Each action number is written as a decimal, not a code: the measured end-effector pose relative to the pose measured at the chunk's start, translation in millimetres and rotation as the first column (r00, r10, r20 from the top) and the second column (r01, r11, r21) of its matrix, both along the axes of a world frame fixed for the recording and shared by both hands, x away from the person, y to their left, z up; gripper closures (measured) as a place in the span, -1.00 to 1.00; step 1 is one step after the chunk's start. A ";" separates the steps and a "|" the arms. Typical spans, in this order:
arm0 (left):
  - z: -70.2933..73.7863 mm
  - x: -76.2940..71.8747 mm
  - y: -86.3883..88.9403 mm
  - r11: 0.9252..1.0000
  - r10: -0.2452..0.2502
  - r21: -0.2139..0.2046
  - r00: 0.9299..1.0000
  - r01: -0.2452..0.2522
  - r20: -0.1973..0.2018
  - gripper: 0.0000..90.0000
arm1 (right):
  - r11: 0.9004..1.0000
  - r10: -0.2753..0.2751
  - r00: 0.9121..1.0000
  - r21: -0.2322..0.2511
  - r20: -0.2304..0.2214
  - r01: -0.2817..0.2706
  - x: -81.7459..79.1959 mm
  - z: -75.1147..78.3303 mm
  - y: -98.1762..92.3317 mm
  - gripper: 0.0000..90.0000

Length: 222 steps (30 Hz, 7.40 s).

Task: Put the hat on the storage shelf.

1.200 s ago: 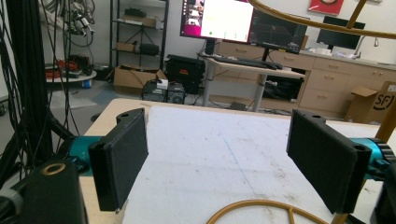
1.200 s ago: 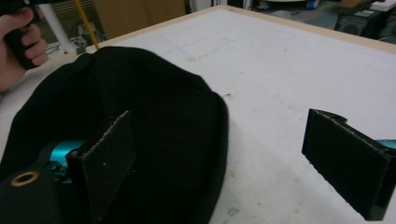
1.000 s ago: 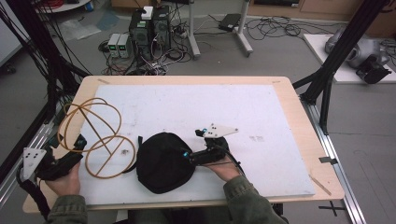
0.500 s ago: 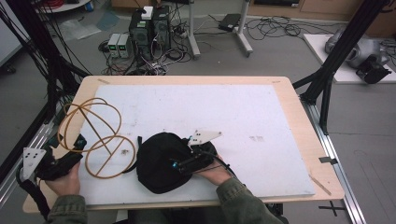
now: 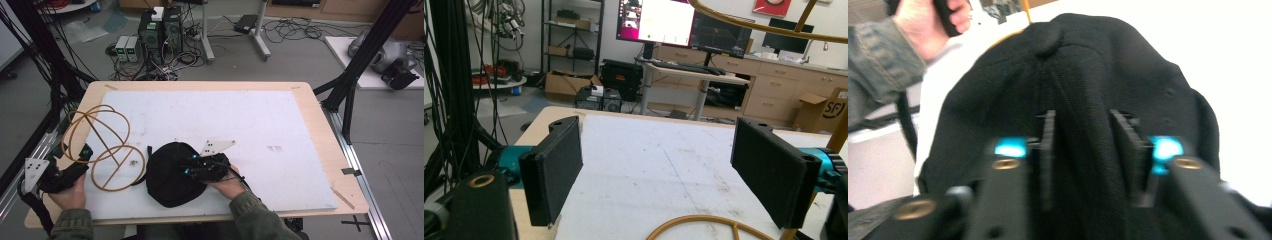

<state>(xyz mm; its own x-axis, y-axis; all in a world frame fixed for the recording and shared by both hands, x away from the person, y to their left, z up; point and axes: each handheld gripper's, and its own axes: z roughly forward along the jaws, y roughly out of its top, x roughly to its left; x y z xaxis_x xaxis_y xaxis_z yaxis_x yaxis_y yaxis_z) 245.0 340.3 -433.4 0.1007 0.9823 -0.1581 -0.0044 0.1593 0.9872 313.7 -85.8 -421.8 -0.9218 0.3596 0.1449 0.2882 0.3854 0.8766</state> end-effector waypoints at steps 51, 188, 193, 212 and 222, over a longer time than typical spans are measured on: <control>0.5 -0.8 -0.1 1.000 0.001 -0.006 1.000 -0.001 0.007 -0.54 | 0.851 -0.166 0.982 0.517 0.091 0.096 1.3 71.8 -53.5 0.95; 0.2 -1.6 -3.2 1.000 -0.003 0.004 1.000 0.003 -0.002 -0.53 | 0.890 -0.371 0.917 0.337 0.147 0.307 16.1 121.7 -23.5 -0.79; 0.5 -2.3 -4.9 1.000 -0.005 0.013 1.000 0.005 -0.004 -0.53 | 0.857 -0.453 0.880 0.339 0.139 0.388 12.5 110.7 -55.9 -0.79; 0.4 -2.3 -4.9 1.000 -0.001 0.019 1.000 0.001 -0.006 -0.53 | 0.621 -0.783 0.574 0.329 0.239 0.711 -4.3 68.0 -155.2 -0.79; 0.7 -3.4 -5.5 1.000 0.003 0.021 1.000 -0.003 -0.005 -0.53 | 0.505 -0.862 0.452 0.325 0.227 0.800 -5.9 38.1 -182.0 -0.79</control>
<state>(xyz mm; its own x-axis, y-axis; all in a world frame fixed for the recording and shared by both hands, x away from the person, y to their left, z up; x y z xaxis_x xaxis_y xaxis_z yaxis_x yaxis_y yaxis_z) 241.6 334.9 -432.7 0.0972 0.9856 -0.1382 0.0005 0.1388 0.9903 307.9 -267.8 -383.6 -0.1865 0.9816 0.0401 0.0925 -0.0231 0.9954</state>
